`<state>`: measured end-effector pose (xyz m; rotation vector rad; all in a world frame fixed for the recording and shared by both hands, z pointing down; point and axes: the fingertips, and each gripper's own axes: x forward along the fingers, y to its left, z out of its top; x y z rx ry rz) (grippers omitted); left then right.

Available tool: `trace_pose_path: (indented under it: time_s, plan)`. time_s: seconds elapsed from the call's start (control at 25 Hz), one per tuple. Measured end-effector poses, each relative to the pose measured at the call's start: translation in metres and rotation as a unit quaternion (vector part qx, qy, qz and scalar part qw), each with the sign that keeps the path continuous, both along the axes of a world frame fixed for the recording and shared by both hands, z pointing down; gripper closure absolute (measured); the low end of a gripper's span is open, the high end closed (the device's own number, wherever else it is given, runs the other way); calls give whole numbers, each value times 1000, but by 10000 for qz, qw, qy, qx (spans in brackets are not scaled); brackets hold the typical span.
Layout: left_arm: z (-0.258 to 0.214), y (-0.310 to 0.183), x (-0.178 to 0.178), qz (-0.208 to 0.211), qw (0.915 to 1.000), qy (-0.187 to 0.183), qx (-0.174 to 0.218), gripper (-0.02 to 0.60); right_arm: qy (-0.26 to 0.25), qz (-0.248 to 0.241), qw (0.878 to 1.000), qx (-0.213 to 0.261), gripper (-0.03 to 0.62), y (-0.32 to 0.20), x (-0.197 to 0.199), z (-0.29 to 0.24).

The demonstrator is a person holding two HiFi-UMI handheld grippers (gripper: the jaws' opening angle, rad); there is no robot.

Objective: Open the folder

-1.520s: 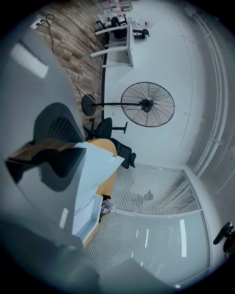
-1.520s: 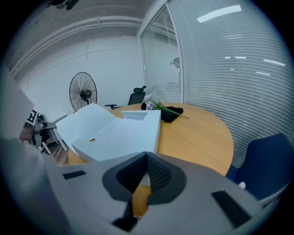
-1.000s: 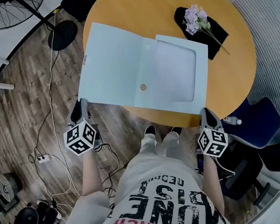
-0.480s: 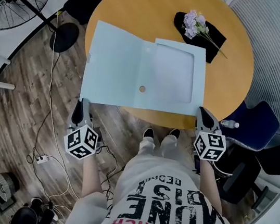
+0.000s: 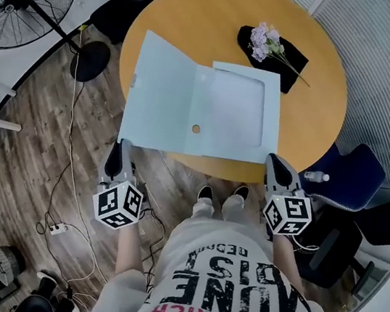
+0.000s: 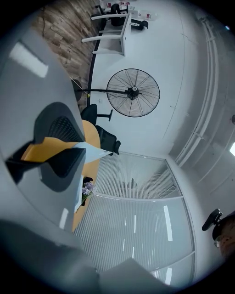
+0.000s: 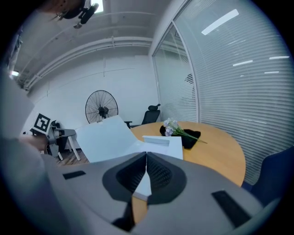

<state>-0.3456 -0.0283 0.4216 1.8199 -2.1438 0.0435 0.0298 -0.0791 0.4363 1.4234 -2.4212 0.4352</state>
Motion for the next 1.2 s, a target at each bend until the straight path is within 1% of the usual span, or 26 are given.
trace_pose_path:
  time_s: [0.4, 0.6, 0.92, 1.2]
  plan:
    - [-34, -6, 42, 482, 9978, -39, 457, 529, -222, 61, 9994, 242, 582, 7, 0, -23]
    - [-49, -13, 72, 889, 9941, -136, 604, 528, -317, 94, 9989, 343, 582, 9, 4, -33]
    - [-73, -22, 108, 1366, 9870, -60, 847, 525, -402, 155, 9983, 402, 582, 11, 8, -43]
    - [-81, -26, 126, 1589, 9829, -30, 935, 525, -405, 193, 9982, 406, 582, 10, 11, -43]
